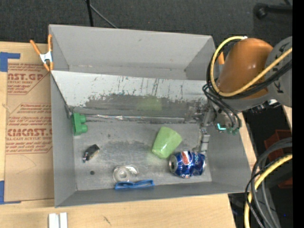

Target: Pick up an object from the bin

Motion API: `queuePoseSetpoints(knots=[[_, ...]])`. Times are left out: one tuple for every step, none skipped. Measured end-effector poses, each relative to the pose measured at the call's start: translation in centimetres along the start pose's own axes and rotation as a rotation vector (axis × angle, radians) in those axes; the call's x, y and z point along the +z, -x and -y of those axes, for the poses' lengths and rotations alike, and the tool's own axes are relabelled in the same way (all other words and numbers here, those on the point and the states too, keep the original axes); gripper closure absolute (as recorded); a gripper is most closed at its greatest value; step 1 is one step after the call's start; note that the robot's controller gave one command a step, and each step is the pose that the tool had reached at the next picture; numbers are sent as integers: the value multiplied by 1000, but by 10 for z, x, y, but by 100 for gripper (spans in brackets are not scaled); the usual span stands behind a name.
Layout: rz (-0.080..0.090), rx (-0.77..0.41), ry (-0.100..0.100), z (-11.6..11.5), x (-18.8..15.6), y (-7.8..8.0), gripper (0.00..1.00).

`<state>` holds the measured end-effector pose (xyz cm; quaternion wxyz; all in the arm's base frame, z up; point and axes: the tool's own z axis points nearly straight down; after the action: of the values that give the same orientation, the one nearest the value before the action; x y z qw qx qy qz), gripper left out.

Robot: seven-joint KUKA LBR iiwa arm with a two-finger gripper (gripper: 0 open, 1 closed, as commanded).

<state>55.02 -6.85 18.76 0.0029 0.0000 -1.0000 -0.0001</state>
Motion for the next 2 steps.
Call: queuePoseSetpoints(knots=[[0,-193,1,7,76,-71,0],[5,-198,0,4,78,-70,0]])
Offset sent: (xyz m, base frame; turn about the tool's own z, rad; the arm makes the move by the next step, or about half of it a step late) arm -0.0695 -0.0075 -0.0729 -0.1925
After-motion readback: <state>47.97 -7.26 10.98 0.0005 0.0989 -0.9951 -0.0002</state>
